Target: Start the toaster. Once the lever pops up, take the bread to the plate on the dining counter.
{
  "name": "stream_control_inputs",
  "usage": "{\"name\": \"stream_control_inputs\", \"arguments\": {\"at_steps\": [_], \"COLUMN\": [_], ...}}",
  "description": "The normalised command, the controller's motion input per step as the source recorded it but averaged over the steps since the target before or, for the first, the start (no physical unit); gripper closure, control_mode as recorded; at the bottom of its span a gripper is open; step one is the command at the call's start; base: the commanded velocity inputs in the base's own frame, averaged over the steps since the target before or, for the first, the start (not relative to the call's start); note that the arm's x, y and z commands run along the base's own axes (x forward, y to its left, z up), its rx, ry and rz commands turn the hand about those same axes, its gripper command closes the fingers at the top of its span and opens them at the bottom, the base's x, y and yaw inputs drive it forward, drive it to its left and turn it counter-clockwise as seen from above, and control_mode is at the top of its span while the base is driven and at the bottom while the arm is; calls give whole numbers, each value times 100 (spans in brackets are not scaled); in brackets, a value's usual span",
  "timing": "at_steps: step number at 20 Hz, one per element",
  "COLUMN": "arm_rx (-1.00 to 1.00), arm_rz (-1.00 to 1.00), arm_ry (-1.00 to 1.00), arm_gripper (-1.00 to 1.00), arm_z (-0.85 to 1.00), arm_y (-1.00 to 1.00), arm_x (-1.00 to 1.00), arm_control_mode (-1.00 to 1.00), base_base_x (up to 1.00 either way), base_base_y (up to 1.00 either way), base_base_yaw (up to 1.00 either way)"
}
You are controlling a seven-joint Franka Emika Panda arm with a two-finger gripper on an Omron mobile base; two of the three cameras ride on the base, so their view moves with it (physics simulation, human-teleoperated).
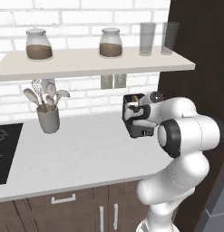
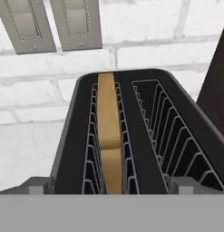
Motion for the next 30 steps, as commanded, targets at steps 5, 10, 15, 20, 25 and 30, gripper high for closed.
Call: {"name": "stream_control_inputs", "arguments": {"at_steps": [5, 10, 15, 20, 25, 30], "arm_rx": [0, 0, 0, 0, 0, 0], "arm_rz": [-4, -5, -3, -1, 0, 0], "arm_ry": [0, 0, 0, -2, -7, -13], "arm_gripper": [-100, -100, -100, -100, 100, 100], "arm_z": [-1, -8, -16, -9, -2, 0], "arm_y": [-2, -2, 0, 0, 0, 0], "arm_x": [37, 34, 26, 15, 0, -1], "arm_control_mode": [-100, -100, -100, -100, -100, -100], "base_base_x": [0, 0, 0, 0, 0, 0], "base_base_y": [0, 0, 0, 0, 0, 0], "base_base_yaw": [0, 0, 0, 0, 0, 0]}}
